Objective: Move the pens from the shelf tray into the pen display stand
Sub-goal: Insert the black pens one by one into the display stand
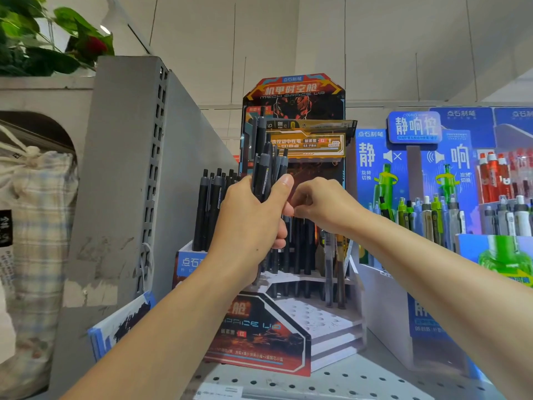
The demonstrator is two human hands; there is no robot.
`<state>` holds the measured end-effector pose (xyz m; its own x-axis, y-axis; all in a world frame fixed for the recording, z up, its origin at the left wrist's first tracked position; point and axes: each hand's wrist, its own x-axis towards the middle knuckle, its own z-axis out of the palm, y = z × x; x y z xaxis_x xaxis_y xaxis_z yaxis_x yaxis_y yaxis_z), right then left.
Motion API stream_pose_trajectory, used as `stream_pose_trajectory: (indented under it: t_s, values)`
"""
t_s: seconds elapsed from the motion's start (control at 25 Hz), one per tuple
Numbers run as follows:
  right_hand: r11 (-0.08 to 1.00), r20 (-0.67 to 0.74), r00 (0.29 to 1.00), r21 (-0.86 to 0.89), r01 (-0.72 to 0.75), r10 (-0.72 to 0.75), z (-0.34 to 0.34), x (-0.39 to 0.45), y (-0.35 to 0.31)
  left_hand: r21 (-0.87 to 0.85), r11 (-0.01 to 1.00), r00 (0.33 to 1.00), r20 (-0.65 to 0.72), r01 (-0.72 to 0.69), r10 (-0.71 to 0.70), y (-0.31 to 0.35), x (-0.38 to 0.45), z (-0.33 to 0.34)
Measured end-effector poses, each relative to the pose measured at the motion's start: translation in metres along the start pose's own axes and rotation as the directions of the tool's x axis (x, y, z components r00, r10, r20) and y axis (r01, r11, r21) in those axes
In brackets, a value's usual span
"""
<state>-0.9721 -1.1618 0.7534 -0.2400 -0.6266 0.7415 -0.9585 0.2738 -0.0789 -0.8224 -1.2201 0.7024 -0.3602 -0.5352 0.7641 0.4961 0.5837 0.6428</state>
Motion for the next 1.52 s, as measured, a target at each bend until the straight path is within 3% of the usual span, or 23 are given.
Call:
stream_pose_trajectory:
  t_s: [0.16,0.24,0.28,0.32,0.4,0.56,0.68,0.88,1.04,1.24,1.32,1.52]
  values:
    - [1.000,0.020,1.000,-0.024,-0.012,0.012,-0.004,-0.001,-0.003,-0.025,1.000,1.000,-0.004,0.020,-0.020,0.000,0.001,0.000]
    - [0.985,-0.057,0.998,0.173,-0.010,0.020,-0.010,-0.004,-0.005,-0.061,0.997,0.998,0.037,0.045,-0.043,0.000,0.001,-0.001]
    - [0.914,-0.070,0.997,0.405,-0.007,0.039,-0.015,-0.007,-0.007,-0.068,0.996,0.997,0.059,0.053,-0.049,0.000,0.000,-0.001]
    - [0.774,-0.037,0.998,0.633,-0.012,0.045,-0.021,-0.010,-0.010,-0.064,0.996,0.996,0.073,0.055,-0.050,0.000,0.000,-0.001]
    - [0.517,0.069,0.997,0.856,-0.035,-0.047,-0.031,-0.017,-0.013,-0.049,0.997,0.995,0.085,0.061,-0.057,0.001,0.001,0.000]
    - [0.476,0.133,0.977,0.879,-0.038,-0.167,-0.035,-0.021,-0.014,-0.031,0.997,0.992,0.108,0.072,-0.068,0.002,0.000,0.003]
    - [0.395,0.146,0.986,0.913,-0.102,-0.082,-0.038,-0.017,-0.013,-0.014,0.999,0.996,0.075,0.037,-0.036,0.002,0.000,0.003]
    - [0.329,-0.022,0.983,0.944,-0.040,0.181,-0.050,-0.009,-0.002,0.032,0.999,0.999,0.042,-0.020,0.019,0.009,0.001,-0.003]
    - [0.413,-0.093,0.956,0.910,-0.031,0.277,-0.049,-0.004,0.011,0.111,0.991,0.997,0.008,-0.078,0.077,0.007,-0.001,-0.008]
    - [0.742,-0.108,0.977,0.667,-0.067,0.185,-0.028,-0.010,0.010,0.084,0.992,0.996,-0.001,-0.091,0.091,0.009,-0.002,-0.008]
    - [0.825,-0.103,0.983,0.561,-0.072,0.155,-0.021,-0.012,0.007,0.032,0.994,0.994,0.009,-0.107,0.107,0.012,-0.004,-0.007]
    - [0.855,-0.027,0.989,0.507,-0.113,0.147,-0.008,-0.014,0.005,0.047,0.991,0.992,0.002,-0.128,0.128,0.012,-0.005,-0.008]
